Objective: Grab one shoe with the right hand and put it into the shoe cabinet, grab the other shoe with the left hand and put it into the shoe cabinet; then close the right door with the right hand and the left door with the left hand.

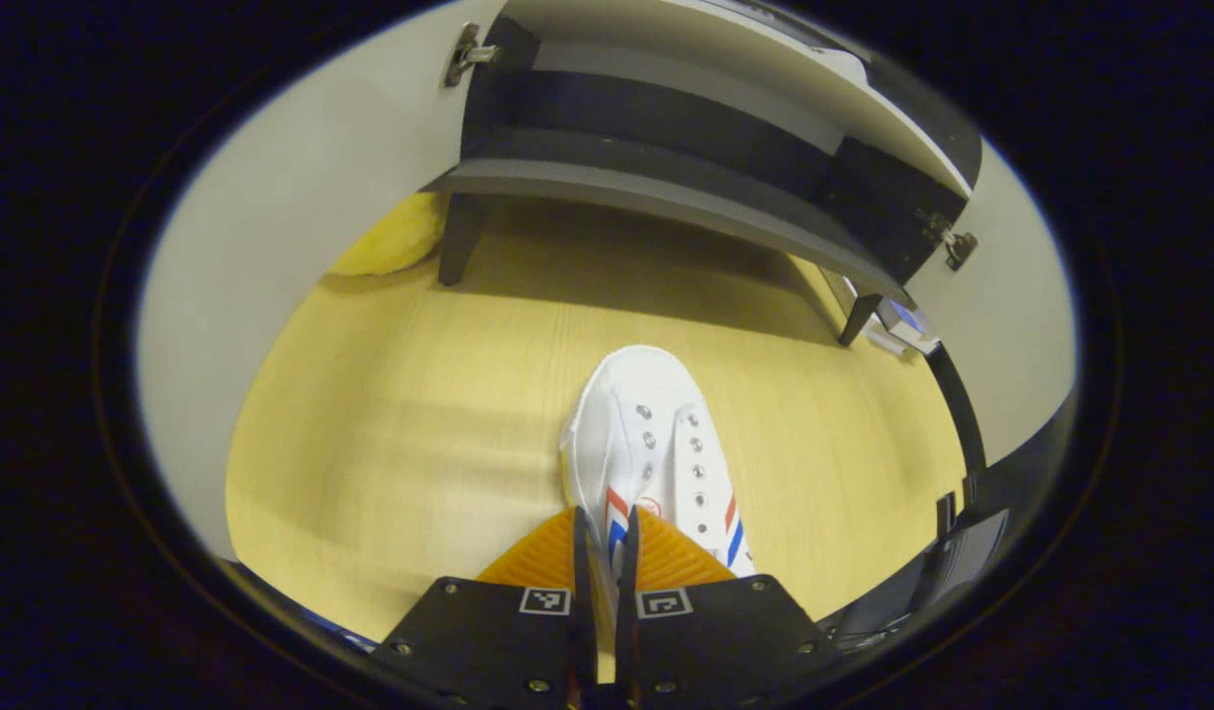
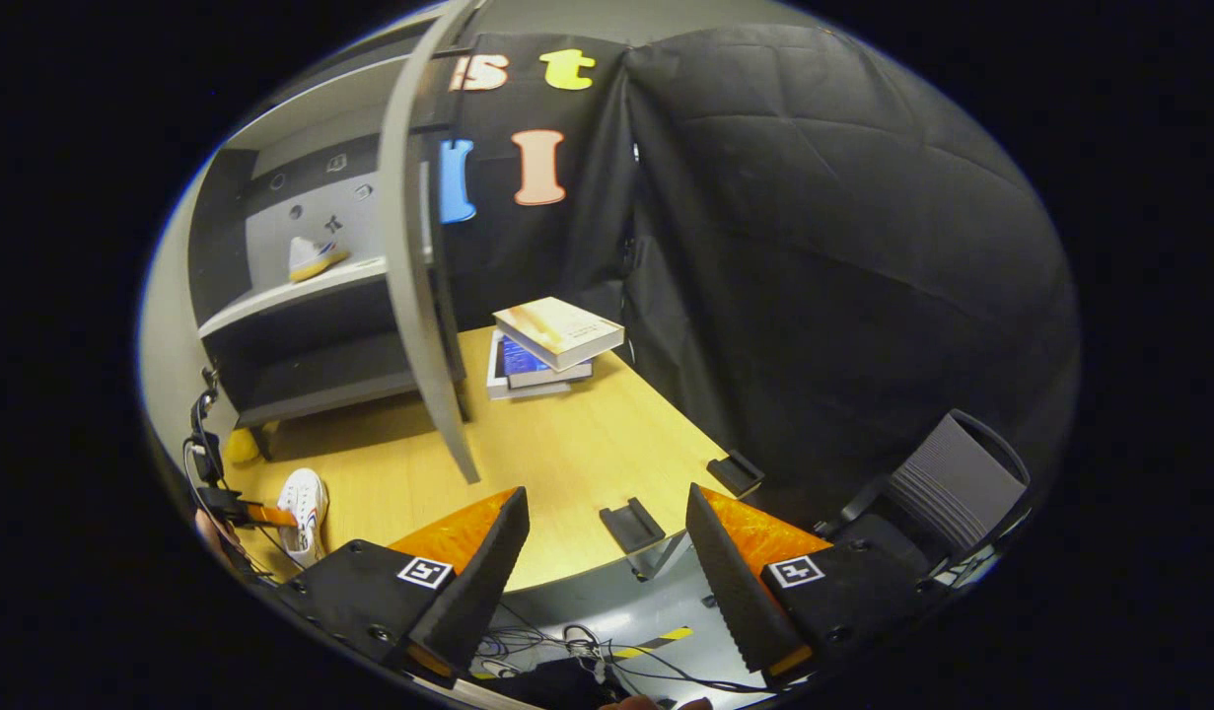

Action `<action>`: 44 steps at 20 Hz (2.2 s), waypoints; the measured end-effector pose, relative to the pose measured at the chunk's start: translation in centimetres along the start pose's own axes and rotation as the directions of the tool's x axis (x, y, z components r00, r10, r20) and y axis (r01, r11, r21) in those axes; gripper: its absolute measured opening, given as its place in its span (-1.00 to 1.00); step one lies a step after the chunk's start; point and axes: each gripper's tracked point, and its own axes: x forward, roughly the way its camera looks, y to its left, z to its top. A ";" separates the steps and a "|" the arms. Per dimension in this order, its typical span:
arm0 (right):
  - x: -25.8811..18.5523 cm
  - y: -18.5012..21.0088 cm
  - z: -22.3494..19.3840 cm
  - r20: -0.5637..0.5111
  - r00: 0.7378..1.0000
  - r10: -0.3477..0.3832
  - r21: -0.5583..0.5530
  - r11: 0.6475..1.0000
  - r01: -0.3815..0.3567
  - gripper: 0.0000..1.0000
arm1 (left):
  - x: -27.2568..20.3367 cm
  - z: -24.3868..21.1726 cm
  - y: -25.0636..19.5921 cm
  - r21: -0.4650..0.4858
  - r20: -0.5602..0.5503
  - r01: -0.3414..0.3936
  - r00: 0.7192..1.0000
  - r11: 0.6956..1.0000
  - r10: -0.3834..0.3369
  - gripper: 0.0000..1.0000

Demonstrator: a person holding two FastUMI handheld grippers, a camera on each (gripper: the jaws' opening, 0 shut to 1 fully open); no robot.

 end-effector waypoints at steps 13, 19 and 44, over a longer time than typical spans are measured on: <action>12.3 -5.5 10.0 0.198 0.980 0.015 -0.039 0.999 -0.007 1.00 | -10.8 11.6 1.8 0.059 0.400 0.076 0.912 0.995 -0.093 -0.82; 13.7 -1.8 14.3 0.281 0.950 0.132 -0.044 0.991 -0.125 0.99 | -11.0 11.5 1.8 0.033 0.497 0.074 0.864 0.997 -0.080 -0.82; 13.2 -4.5 16.5 0.374 0.923 0.087 -0.064 0.996 -0.068 0.84 | -12.0 11.1 2.4 -0.083 0.492 -0.007 0.869 0.996 0.048 -0.82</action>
